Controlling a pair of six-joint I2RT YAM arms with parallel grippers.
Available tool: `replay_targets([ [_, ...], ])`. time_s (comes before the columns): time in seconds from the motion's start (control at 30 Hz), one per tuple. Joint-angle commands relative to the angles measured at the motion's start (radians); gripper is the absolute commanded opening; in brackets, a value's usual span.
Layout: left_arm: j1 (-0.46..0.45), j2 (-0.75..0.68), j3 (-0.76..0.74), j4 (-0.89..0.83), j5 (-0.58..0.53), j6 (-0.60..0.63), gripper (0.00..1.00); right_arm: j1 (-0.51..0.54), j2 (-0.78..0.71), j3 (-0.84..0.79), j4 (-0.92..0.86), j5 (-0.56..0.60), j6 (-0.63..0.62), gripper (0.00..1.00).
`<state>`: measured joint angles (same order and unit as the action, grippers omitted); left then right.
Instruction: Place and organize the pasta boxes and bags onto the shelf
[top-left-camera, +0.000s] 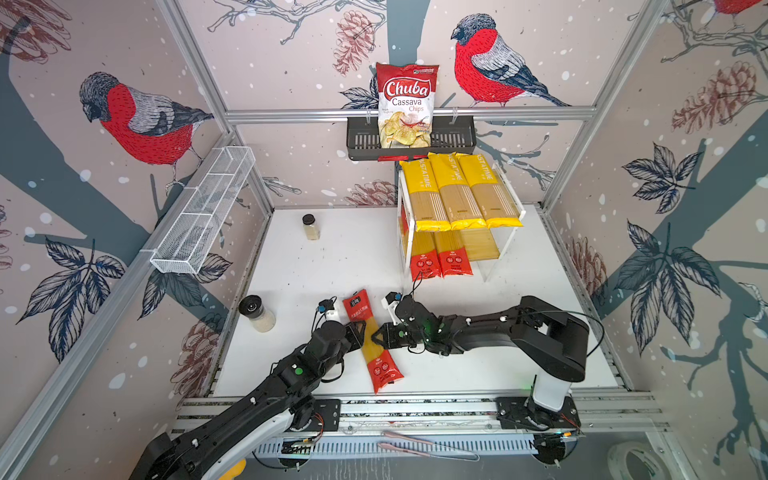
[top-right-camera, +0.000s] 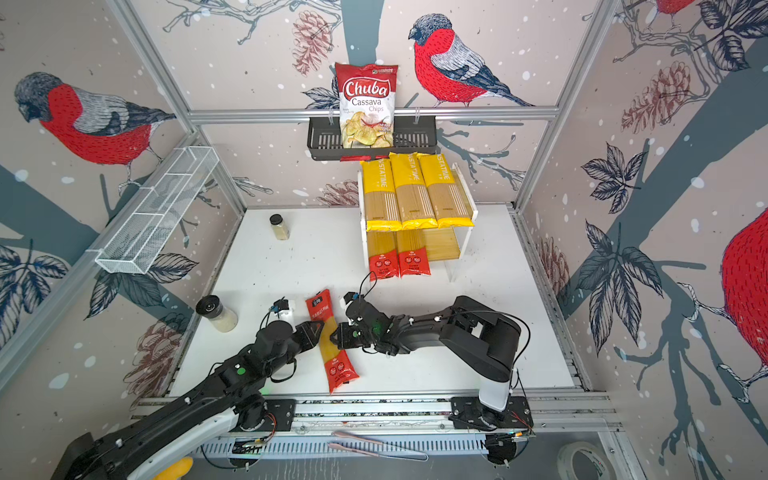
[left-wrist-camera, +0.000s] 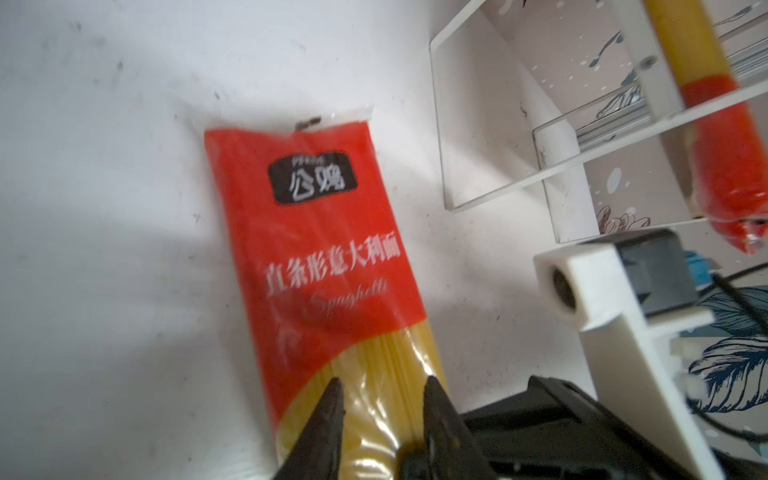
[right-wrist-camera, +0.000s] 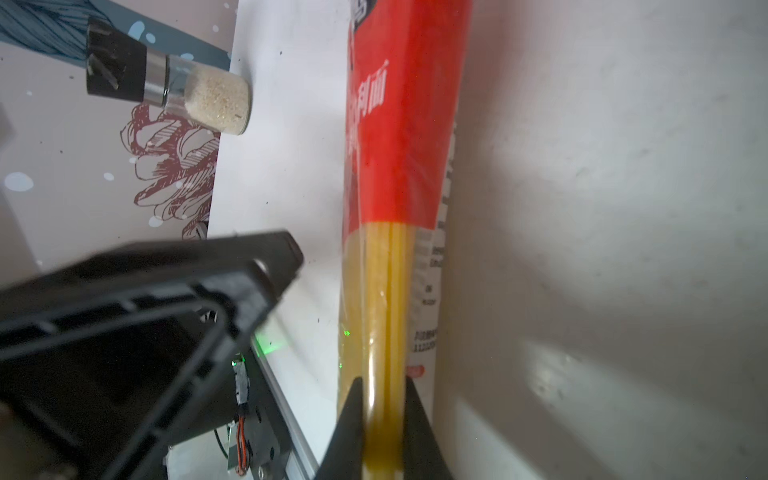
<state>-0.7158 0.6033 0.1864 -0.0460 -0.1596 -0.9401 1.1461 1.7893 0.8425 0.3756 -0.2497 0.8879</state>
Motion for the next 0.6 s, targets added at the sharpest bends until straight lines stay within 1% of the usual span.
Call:
replay_targets([
  [0.0,0.007,-0.025,0.039,-0.057,-0.006,0.052,0.37,0.015,-0.045,0.003,0.068,0.024,-0.056,0.07],
  [0.17,0.025,-0.082,0.110,-0.087,0.019,0.094,0.45,0.049,-0.118,-0.017,0.072,0.088,-0.107,0.05],
  [0.27,0.046,-0.111,0.157,-0.099,0.048,0.157,0.48,0.056,-0.175,-0.036,0.078,0.140,-0.121,0.04],
  [0.43,0.107,-0.112,0.228,-0.063,0.176,0.285,0.54,0.060,-0.325,-0.135,0.189,0.254,-0.156,0.00],
  [0.57,0.118,-0.107,0.237,0.044,0.281,0.345,0.59,0.073,-0.446,-0.240,0.333,0.332,-0.203,0.00],
])
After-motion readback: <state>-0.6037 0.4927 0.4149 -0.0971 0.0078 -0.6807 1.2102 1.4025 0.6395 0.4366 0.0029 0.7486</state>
